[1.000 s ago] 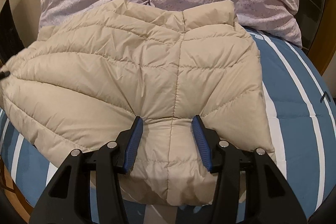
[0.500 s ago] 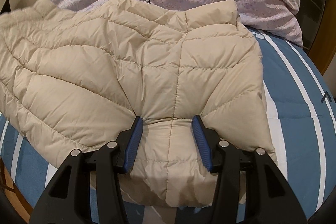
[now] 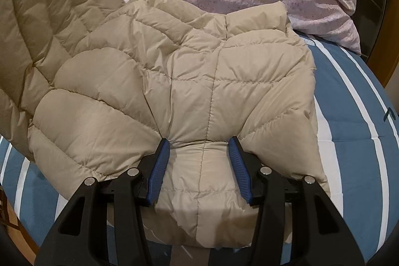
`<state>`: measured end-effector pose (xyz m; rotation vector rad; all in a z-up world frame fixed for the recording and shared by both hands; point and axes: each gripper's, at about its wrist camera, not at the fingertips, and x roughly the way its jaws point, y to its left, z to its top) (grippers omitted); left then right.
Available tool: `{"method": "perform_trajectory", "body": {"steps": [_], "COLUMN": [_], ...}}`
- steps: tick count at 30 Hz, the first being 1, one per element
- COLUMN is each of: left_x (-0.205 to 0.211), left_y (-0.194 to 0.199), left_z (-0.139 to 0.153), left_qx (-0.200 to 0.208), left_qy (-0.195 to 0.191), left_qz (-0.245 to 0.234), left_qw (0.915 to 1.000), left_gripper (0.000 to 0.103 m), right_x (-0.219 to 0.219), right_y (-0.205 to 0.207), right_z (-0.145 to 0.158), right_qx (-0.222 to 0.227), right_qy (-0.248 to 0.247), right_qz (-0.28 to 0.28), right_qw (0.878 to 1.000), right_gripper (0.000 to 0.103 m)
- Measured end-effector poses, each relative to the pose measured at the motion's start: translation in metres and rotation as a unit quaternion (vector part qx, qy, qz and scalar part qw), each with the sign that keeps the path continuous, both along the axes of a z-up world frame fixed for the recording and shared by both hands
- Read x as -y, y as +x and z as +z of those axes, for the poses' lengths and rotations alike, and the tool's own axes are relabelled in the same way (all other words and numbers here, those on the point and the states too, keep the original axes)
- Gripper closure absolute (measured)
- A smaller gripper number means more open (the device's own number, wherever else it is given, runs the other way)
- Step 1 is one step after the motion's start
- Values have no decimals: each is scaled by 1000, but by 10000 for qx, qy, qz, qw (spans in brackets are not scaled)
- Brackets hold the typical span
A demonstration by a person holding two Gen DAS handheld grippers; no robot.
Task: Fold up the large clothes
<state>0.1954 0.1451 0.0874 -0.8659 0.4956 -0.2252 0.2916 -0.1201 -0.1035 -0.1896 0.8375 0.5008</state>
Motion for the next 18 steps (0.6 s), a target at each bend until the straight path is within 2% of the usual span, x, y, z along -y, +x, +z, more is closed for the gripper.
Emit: {"method": "perform_trajectory", "body": {"steps": [9,18], "left_x": [74,122], "left_y": [56,105], "left_z": [-22,-54], "left_qx": [-333,-844], "left_qy": [-78,-108], "left_qz": [-727,-1212], "left_qw": [9968,9890], "left_gripper": [86,86], "right_x": [5,18], "right_y": [3,8], "right_z": [-1,-1], "right_qx": [-80,-284], "right_qy": [170,662], "right_qz": [41,166], "right_qw": [9998,9973], "right_gripper": [51,51]}}
